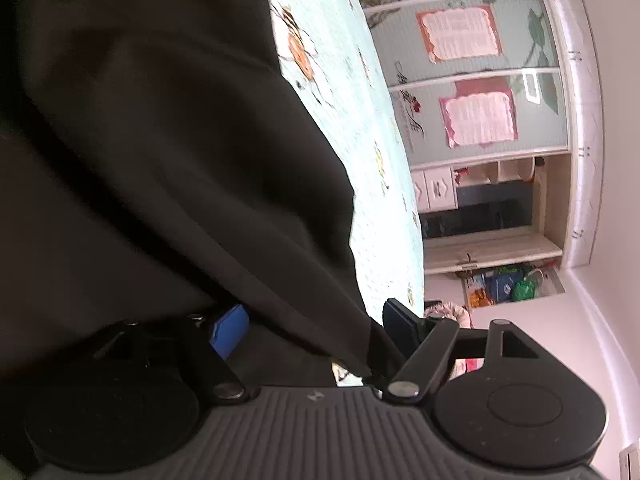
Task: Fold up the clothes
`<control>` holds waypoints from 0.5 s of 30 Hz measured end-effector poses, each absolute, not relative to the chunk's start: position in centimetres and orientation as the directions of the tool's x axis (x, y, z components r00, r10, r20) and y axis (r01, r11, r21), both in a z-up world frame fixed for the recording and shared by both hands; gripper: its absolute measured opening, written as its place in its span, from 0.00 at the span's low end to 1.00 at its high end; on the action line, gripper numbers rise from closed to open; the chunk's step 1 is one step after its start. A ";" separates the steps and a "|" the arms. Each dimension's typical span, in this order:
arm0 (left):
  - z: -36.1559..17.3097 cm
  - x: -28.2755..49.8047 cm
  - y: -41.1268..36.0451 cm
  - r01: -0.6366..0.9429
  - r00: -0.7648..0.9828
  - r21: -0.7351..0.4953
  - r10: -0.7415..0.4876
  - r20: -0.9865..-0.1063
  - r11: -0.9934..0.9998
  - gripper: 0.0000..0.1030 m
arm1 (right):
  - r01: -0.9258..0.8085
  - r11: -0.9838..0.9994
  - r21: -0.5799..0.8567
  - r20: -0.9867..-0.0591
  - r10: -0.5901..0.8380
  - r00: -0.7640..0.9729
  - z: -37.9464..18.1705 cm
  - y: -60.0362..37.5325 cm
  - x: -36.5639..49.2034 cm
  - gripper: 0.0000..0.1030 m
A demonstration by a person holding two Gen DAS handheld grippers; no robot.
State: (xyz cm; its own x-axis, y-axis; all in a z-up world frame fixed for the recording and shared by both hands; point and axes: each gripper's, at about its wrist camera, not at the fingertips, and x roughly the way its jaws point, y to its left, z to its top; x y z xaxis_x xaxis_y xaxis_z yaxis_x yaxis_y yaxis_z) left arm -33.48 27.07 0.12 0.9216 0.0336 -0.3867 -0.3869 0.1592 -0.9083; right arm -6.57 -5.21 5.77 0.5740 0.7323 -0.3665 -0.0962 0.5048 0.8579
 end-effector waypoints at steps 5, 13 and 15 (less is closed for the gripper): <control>0.5 -31.4 27.7 -0.404 0.911 -0.884 0.011 -0.413 0.237 0.56 | -0.102 0.525 0.845 -0.377 0.720 0.582 5.7 -5.7 -6.2 0.08; 4.6 -32.6 33.6 -0.302 0.933 -0.897 -0.093 -0.348 0.324 0.00 | -0.082 0.553 0.829 -0.398 0.686 0.609 7.3 -7.1 -5.3 0.07; 7.2 -33.4 34.4 -0.224 0.951 -0.914 -0.128 -0.281 0.339 0.00 | -0.093 0.532 0.842 -0.375 0.700 0.608 8.5 -8.2 -5.8 0.07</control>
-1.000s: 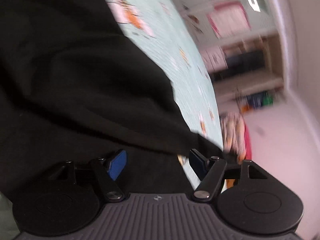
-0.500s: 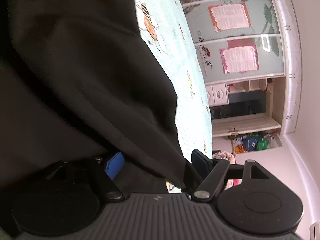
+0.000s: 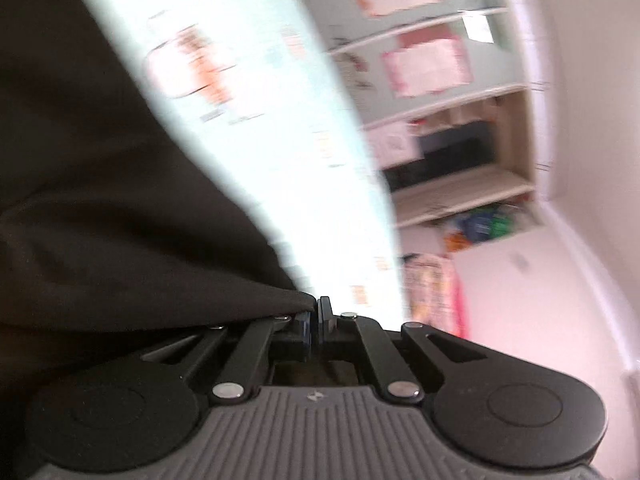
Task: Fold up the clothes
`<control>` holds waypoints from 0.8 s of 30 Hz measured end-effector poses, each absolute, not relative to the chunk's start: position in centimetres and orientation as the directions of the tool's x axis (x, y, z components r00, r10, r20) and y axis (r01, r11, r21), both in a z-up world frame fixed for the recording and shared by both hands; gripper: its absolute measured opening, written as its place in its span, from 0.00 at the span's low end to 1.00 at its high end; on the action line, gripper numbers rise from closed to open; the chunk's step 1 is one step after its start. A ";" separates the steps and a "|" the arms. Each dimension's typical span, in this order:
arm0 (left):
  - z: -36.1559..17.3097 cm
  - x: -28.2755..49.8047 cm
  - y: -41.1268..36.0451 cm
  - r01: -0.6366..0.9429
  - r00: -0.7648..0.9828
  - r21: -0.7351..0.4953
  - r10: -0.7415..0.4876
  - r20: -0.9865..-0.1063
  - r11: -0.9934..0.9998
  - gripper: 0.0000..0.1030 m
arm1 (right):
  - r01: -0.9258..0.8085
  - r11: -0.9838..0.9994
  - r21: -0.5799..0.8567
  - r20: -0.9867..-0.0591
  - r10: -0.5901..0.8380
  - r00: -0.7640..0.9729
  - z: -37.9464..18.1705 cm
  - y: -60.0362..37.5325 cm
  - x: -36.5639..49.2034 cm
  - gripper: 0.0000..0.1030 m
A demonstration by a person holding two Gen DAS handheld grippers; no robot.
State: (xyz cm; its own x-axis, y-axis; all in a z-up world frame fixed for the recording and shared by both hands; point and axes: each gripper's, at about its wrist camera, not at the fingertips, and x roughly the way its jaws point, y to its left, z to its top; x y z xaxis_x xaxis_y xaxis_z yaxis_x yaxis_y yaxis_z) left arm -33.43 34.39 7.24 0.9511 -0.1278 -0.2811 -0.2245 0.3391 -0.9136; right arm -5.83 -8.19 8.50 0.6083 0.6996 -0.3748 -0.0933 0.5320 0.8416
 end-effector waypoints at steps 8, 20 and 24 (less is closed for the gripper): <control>10.0 -37.6 33.2 -0.199 0.910 -0.890 -0.259 -0.323 0.410 0.00 | -0.063 0.496 0.866 -0.372 0.723 0.583 9.4 -14.6 -11.1 0.07; 9.3 -37.2 32.7 -0.237 0.834 -0.863 -0.362 -0.416 0.445 0.00 | 0.046 0.499 0.865 -0.441 0.715 0.543 5.8 -19.5 -15.7 0.07; 12.5 -38.8 32.3 -0.133 0.840 -0.835 -0.386 -0.381 0.535 0.00 | -0.068 0.487 0.871 -0.359 0.724 0.589 9.1 -21.0 -18.0 0.06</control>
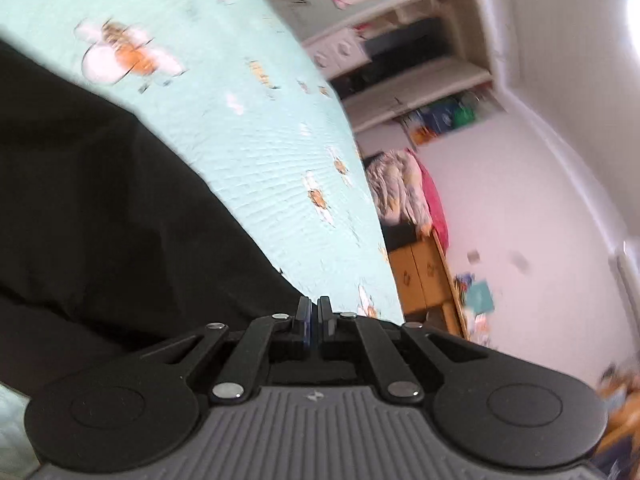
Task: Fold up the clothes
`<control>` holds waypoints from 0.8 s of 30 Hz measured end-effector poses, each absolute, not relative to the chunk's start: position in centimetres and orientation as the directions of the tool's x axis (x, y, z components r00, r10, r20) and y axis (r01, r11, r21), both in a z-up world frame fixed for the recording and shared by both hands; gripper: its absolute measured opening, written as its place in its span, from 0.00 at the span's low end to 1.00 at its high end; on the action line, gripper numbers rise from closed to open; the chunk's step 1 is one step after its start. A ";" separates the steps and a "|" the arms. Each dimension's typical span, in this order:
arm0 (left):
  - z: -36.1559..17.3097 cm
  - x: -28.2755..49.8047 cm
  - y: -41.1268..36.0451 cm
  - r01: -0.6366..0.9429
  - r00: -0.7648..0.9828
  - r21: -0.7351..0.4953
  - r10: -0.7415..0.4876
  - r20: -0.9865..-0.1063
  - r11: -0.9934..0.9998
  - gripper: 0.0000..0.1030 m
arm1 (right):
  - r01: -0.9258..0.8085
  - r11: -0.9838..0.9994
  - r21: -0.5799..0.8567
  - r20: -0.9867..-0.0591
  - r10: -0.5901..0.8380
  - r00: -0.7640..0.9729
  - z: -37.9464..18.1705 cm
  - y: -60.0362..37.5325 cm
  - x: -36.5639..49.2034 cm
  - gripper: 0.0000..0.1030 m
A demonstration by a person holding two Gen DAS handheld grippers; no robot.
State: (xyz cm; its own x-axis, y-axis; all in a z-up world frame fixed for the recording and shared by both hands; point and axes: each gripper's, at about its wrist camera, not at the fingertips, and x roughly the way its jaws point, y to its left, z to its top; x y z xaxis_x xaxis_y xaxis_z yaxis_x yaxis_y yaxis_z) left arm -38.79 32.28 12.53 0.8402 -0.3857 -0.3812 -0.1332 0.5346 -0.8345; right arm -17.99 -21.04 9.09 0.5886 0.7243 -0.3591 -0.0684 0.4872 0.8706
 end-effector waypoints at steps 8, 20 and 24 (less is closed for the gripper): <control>4.2 -42.3 30.6 -0.333 0.777 -0.830 -0.367 -0.510 0.448 0.02 | 0.098 0.530 0.842 -0.485 0.666 0.567 0.0 -25.1 -23.6 0.06; 3.4 -42.1 28.9 -0.385 0.847 -0.839 -0.214 -0.486 0.385 0.64 | 0.137 0.455 0.880 -0.436 0.658 0.613 -1.9 -21.2 -22.0 0.36; 3.1 -42.0 29.6 -0.417 0.837 -0.841 -0.215 -0.503 0.345 0.67 | 0.149 0.458 0.876 -0.436 0.623 0.649 -1.7 -21.4 -21.4 0.37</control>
State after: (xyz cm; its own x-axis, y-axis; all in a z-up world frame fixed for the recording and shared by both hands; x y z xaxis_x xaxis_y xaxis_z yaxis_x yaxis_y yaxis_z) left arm -41.97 29.60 3.08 0.8371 -0.2146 -0.5032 -0.4169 0.3453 -0.8408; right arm -21.43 -21.42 -1.67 0.6491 0.6234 -0.4359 0.1489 0.4579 0.8765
